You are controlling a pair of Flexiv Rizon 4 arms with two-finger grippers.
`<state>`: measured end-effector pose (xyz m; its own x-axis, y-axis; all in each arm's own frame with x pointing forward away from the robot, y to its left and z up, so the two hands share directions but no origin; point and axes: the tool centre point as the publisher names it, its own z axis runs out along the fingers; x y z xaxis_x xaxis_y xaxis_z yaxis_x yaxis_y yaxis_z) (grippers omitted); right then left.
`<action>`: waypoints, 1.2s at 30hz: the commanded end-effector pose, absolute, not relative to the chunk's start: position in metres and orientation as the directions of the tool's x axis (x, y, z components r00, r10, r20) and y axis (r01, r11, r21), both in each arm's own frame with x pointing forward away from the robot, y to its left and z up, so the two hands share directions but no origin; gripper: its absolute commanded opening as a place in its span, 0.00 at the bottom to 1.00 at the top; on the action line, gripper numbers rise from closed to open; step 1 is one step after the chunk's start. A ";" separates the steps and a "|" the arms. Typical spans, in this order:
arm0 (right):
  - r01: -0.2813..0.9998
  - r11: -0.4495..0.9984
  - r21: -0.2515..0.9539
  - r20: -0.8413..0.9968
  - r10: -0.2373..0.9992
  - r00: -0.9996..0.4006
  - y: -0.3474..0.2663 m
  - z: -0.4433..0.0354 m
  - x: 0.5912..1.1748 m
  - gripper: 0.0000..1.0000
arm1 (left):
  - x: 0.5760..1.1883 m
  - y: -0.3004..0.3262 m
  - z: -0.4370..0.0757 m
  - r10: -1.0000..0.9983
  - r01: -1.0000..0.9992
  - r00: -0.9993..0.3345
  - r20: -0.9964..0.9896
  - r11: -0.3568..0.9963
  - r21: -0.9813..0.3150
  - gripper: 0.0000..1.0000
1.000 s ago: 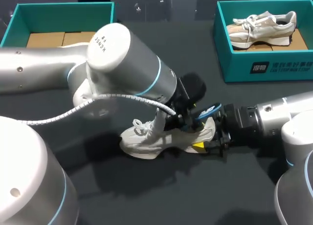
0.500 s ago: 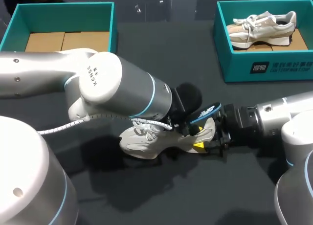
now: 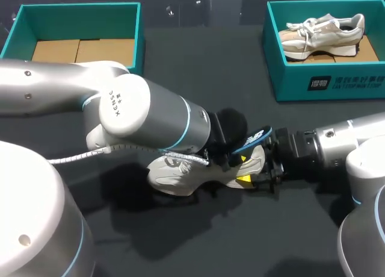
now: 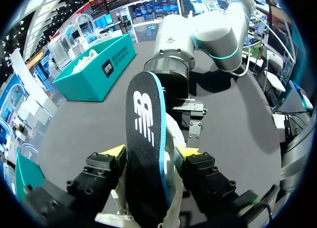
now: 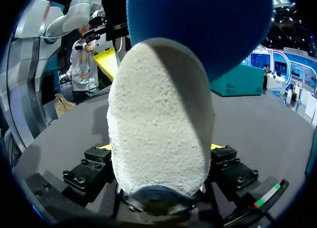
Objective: Take the shoe out of the shoebox, open the shoe tongue, remove and reinsert the insole, then place the shoe into the shoebox
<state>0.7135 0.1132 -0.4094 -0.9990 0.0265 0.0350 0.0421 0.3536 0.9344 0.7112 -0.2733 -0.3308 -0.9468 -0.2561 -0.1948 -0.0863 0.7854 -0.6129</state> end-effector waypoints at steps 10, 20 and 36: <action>0.042 0.355 0.934 0.034 0.029 -0.999 0.115 -0.409 0.713 0.00 | 0.723 -0.289 -0.344 -0.256 -0.089 -0.944 -0.207 0.803 -0.589 0.33; 0.042 0.355 0.934 0.034 0.029 -0.999 0.115 -0.409 0.713 0.00 | 0.736 -0.286 -0.339 -0.296 -0.141 -0.940 -0.170 0.790 -0.597 0.00; 0.042 0.355 0.934 0.034 0.029 -0.999 0.115 -0.409 0.713 0.00 | 0.709 -0.308 -0.244 -0.210 -0.276 -0.961 0.179 0.712 -0.645 0.00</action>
<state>0.7134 0.1133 -0.4094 -0.9990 0.0263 0.0350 0.0420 0.3535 0.9345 0.7106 -0.3142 -0.2646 -0.9561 -0.2711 0.1110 -0.2758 0.7051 -0.6533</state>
